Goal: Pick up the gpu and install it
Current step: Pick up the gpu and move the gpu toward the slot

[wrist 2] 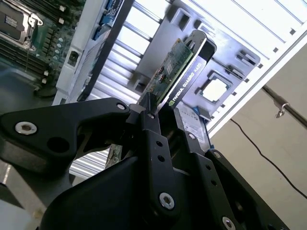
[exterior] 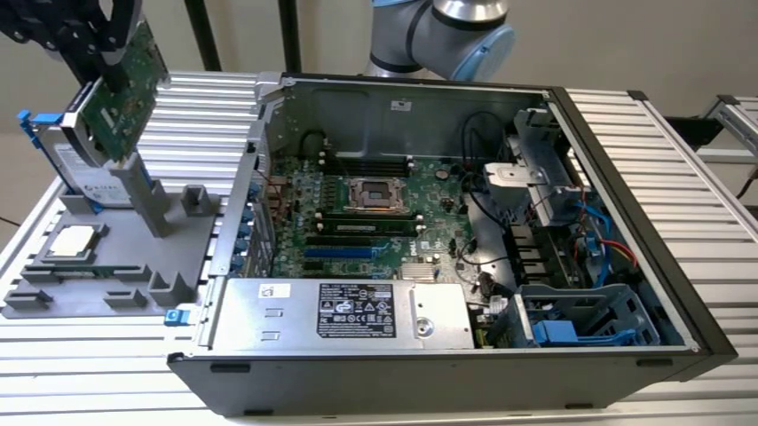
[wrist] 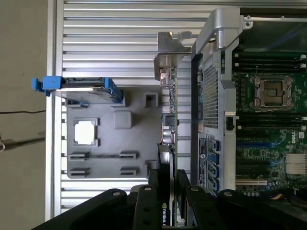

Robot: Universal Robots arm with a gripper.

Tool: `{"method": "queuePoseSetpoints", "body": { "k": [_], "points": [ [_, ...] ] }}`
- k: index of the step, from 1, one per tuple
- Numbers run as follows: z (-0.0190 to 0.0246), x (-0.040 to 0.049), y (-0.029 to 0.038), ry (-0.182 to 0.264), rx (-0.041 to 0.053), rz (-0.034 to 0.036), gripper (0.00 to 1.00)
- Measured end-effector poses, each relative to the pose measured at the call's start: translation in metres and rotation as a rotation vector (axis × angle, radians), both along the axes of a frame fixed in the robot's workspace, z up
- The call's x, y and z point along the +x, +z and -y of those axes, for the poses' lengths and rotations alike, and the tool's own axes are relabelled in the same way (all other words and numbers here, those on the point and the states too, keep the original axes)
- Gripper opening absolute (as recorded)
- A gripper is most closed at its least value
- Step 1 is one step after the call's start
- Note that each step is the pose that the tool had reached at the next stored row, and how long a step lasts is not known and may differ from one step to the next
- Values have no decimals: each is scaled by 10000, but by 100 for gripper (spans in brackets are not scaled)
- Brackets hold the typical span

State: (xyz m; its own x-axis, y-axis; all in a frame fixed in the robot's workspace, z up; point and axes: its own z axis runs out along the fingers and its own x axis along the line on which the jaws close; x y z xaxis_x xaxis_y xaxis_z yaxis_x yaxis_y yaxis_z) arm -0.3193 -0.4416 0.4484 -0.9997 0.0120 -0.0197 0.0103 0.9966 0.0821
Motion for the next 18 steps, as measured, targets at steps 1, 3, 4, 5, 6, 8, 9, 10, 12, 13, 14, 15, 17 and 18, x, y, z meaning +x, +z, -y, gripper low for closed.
{"method": "queuePoseSetpoints", "body": {
  "k": [1, 3, 4, 5, 6, 8, 9, 10, 12, 13, 14, 15, 17, 18],
  "points": [
    [0, 3, 0, 0, 0, 0, 0],
    [0, 10, 0, -1, 0, 0, 0],
    [0, 14, 0, 0, -1, -1, 0],
    [0, 18, 0, 0, -1, -1, 0],
    [0, 21, 0, 0, 0, 0, 0],
    [0, 28, 0, -1, 0, 0, 0],
    [0, 31, 0, 0, 0, 0, 0],
    [0, 34, 0, -1, 0, 1, 0],
    [0, 40, 0, -1, 0, 0, 0],
    [0, 42, 0, -1, 0, 0, 0],
    [0, 45, 0, -1, 0, 0, 0],
    [0, 49, 0, -1, 0, 0, 0],
    [0, 54, 0, -1, 0, 0, 0],
    [0, 57, 0, -1, 0, 0, 0]
  ]
}}
